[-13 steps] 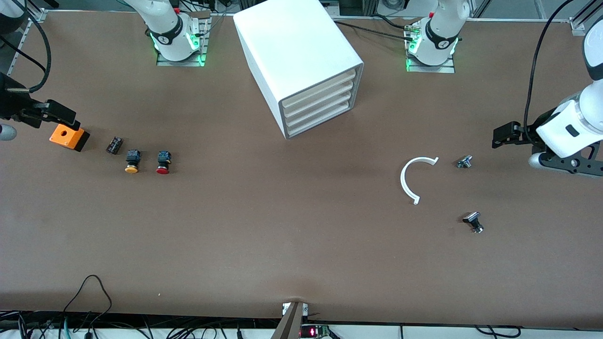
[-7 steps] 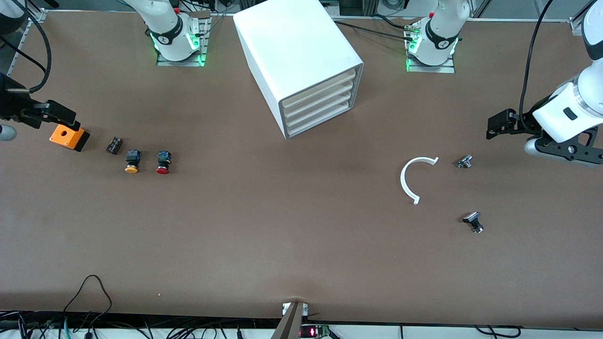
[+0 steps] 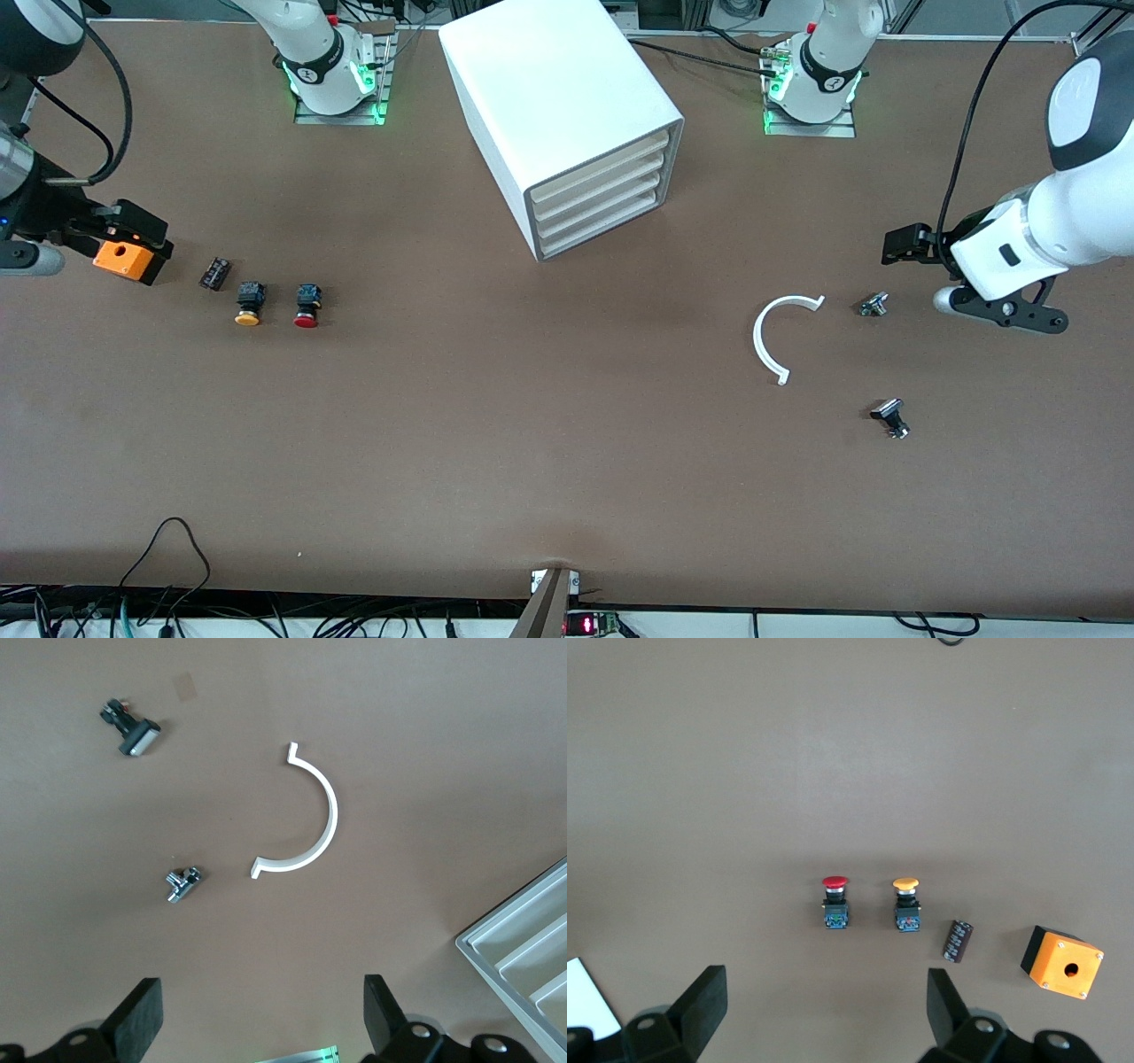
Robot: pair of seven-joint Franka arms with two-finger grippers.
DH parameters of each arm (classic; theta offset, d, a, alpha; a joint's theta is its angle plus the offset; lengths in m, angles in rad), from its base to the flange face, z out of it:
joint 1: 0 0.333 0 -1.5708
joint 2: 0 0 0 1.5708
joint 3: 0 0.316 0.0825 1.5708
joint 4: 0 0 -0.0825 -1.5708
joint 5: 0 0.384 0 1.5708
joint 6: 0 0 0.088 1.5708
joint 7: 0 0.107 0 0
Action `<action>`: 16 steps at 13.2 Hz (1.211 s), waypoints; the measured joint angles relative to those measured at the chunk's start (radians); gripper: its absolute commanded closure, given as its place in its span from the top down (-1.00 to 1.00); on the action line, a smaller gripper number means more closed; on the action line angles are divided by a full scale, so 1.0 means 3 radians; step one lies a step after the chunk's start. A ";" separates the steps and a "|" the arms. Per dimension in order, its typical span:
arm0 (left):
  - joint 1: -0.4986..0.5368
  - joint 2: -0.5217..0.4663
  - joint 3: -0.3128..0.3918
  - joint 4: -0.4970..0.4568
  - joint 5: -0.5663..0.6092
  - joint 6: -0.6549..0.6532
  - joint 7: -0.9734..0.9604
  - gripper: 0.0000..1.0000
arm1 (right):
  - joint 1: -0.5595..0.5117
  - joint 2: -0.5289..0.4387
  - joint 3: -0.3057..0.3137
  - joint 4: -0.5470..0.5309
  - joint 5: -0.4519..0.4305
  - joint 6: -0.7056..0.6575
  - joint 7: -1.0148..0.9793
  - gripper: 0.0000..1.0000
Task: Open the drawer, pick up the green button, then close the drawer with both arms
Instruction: 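Move the left gripper to the drawer handle while the right gripper advances, then pull the white drawer open with the left gripper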
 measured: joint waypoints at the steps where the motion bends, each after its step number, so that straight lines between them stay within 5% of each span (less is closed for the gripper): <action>1: -0.0006 0.0071 0.0001 -0.0044 -0.0103 -0.0027 0.0020 1.00 | 0.0018 0.0052 0.0001 -0.0004 0.0000 0.0059 0.0000 1.00; 9: -0.0098 0.0543 0.0000 -0.1011 -0.1832 0.0065 0.0188 1.00 | 0.0169 0.0551 0.0005 -0.0020 -0.0001 0.0535 0.0001 1.00; 16: -0.0474 0.0769 -0.0103 -0.1938 -0.2915 0.1084 0.1115 0.99 | 0.0197 0.0690 0.0005 -0.0020 0.0000 0.0677 0.0001 1.00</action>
